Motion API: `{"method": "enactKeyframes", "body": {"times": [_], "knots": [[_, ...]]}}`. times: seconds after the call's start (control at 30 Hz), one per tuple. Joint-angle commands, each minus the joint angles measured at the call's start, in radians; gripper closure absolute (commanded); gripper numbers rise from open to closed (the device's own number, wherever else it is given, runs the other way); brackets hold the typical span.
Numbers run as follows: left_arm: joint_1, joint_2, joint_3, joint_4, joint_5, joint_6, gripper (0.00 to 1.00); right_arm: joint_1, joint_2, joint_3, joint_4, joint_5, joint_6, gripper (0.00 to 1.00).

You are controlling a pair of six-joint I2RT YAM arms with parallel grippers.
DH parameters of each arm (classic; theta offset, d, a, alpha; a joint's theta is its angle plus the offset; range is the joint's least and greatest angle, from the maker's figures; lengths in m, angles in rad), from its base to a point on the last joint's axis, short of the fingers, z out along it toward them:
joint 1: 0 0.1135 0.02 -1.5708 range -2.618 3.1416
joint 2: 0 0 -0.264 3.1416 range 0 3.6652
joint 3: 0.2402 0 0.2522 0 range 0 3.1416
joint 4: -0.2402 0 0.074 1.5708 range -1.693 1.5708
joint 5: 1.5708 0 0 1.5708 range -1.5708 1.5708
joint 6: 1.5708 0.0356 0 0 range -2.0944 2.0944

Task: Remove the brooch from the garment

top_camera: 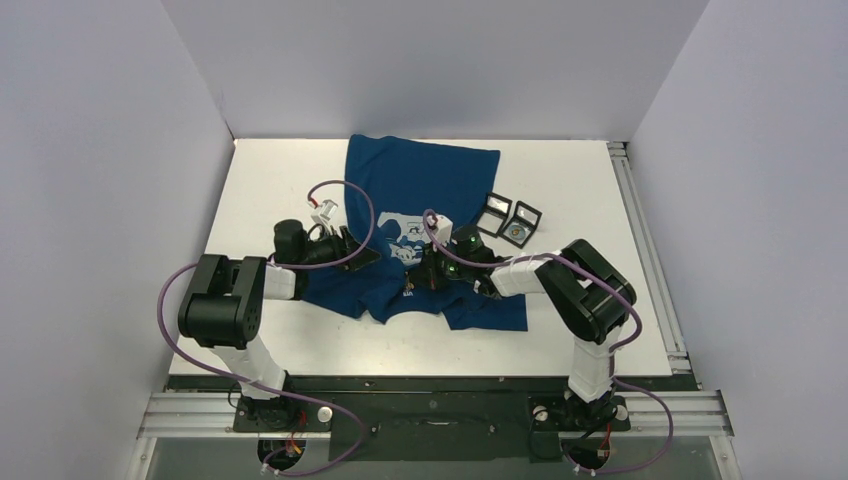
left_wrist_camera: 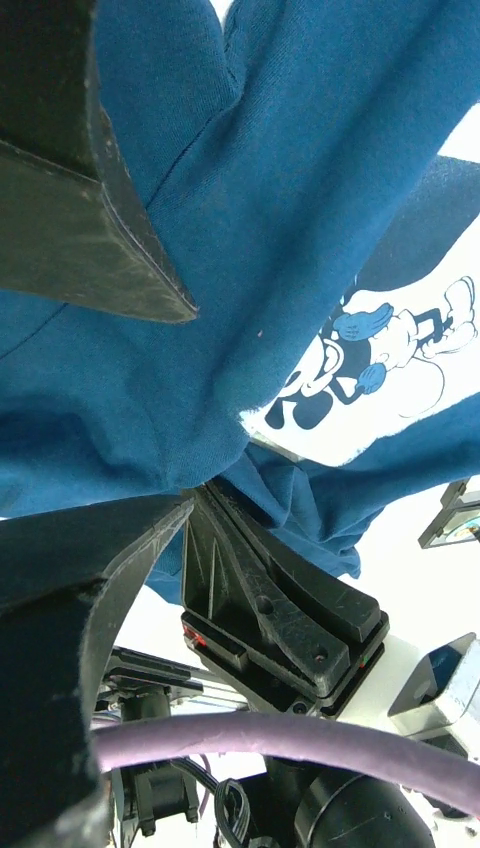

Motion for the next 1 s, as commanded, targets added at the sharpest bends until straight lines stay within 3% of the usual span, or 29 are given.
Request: {"method": "enactKeyframes", "body": {"times": [0.0,0.33,0.57,0.83,0.97], "knots": [[0.006,-0.055,0.007,0.01,0.01,0.036,0.38,0.017,-0.071,0.044,-0.085,0.025,-0.089,1.0],[0.007,-0.119,0.02,-0.079,0.012,0.097,0.34,0.016,-0.127,0.043,-0.218,0.019,-0.158,1.0],[0.029,-0.208,0.044,-0.165,0.033,0.143,0.33,-0.026,-0.226,0.008,-0.258,-0.098,-0.175,1.0],[0.037,-0.396,0.094,-0.364,0.193,0.21,0.32,-0.089,-0.41,0.016,-0.344,-0.293,-0.197,1.0],[0.032,-0.482,0.095,-0.37,0.297,0.129,0.33,-0.088,-0.51,0.011,-0.343,-0.343,-0.159,1.0]]}}
